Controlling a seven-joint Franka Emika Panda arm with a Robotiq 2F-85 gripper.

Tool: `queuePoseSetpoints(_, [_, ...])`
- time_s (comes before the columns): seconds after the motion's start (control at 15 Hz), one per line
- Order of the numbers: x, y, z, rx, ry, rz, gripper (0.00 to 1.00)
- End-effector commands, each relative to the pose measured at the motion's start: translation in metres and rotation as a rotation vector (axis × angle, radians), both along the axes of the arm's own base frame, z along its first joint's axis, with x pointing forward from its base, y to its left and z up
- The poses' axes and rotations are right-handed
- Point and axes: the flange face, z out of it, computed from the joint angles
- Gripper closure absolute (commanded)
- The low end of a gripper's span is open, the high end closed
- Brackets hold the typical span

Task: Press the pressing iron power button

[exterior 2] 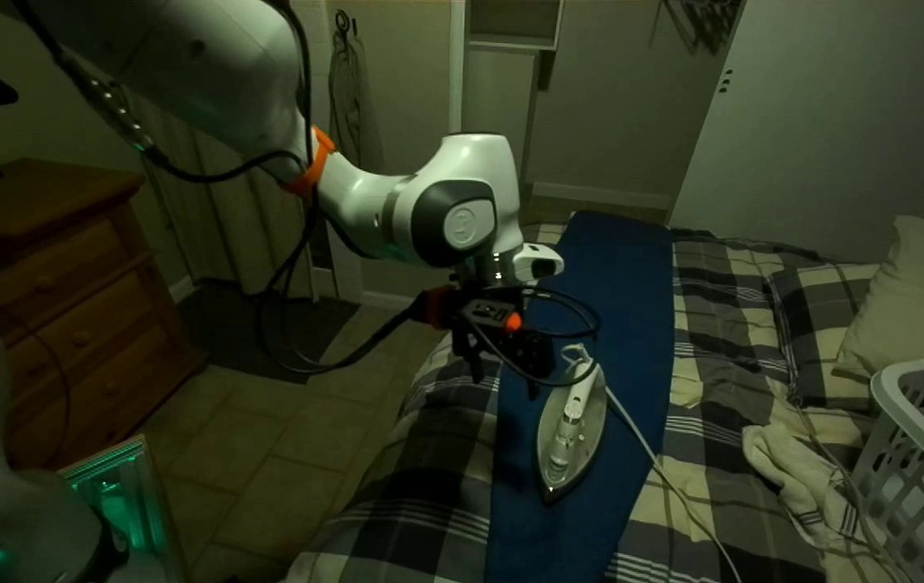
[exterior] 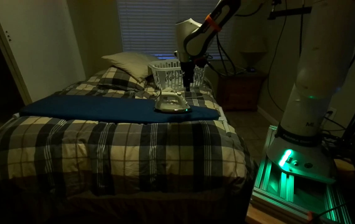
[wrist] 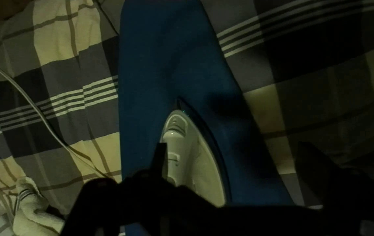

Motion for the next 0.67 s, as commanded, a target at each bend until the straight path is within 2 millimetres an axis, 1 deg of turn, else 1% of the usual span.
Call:
queuePoseSetpoints(0.0, [0.043, -0.021, -0.020, -0.034, -0.022, -0.038, 0.00])
queuePoseSetpoints(0.07, [0.051, -0.025, -0.025, -0.034, -0.016, -0.060, 0.00])
queuePoseSetpoints(0.13, [0.058, -0.028, -0.027, -0.037, -0.022, -0.067, 0.25])
queuePoseSetpoints(0.2, [0.065, -0.031, -0.030, -0.036, -0.024, -0.074, 0.26])
queuePoseSetpoints(0.4, [0.083, -0.042, -0.031, -0.025, -0.040, -0.094, 0.50])
queuePoseSetpoints(0.53, [0.087, -0.050, -0.027, -0.007, -0.034, -0.105, 0.62])
queuePoseSetpoints(0.6, [0.088, -0.053, -0.025, -0.004, -0.036, -0.109, 0.70])
